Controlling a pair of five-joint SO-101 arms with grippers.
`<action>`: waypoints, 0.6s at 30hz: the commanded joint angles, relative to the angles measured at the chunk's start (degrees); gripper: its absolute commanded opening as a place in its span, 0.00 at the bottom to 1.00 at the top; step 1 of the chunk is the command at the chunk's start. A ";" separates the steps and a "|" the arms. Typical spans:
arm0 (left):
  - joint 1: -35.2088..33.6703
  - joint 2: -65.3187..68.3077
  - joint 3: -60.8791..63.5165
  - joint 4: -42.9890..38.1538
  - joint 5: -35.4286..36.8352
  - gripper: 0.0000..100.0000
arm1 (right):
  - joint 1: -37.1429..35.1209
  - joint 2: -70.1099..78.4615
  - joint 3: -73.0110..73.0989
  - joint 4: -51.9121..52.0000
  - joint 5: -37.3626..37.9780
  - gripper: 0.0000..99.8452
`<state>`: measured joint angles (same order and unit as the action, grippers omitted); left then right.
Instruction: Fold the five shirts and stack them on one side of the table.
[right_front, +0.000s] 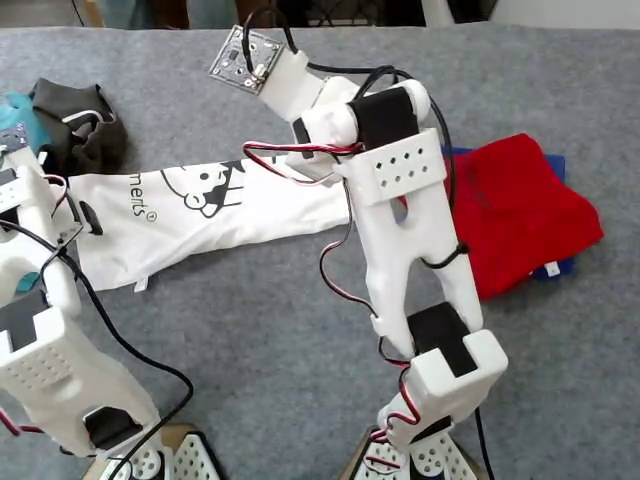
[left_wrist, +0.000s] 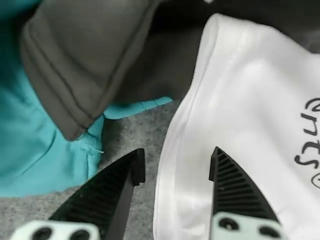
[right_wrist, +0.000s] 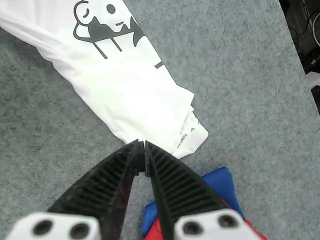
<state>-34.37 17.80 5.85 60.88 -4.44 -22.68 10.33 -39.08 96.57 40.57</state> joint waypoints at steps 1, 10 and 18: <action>0.75 1.23 -0.22 -0.88 0.44 0.23 | -0.79 -0.22 0.04 -0.97 0.44 0.01; 1.10 10.55 -8.13 4.66 0.44 0.18 | -0.70 -0.57 0.04 -0.70 0.44 0.01; 2.33 16.53 -15.96 8.62 0.35 0.11 | -0.62 -0.66 -0.13 -0.70 0.44 0.01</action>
<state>-32.97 32.66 -6.81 68.53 -4.35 -22.68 10.33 -39.08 96.40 40.57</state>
